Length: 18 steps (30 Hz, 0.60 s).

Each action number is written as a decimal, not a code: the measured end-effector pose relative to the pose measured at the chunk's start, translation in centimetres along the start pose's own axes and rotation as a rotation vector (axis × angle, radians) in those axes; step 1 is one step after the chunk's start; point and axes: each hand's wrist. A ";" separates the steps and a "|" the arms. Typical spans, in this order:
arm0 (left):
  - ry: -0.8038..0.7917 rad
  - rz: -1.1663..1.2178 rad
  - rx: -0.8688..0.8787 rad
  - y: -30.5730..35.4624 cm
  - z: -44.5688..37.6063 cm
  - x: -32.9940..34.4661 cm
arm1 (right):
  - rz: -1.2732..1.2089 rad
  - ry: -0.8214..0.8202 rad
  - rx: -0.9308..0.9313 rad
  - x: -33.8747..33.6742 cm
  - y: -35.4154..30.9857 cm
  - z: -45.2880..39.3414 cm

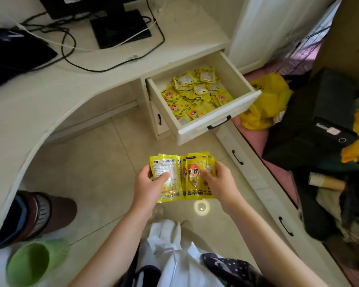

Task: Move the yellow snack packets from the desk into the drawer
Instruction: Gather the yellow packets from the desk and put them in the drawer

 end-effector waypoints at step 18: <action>-0.087 -0.066 -0.066 8.0 -14.5 10.7 | -0.026 0.018 0.069 -5.4 -7.0 -16.4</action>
Point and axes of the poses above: each hand's wrist, its own z-axis away from the middle knuckle, its own x-axis out of the palm, y = z × x, and after that the axes turned 7 degrees about z, right-handed
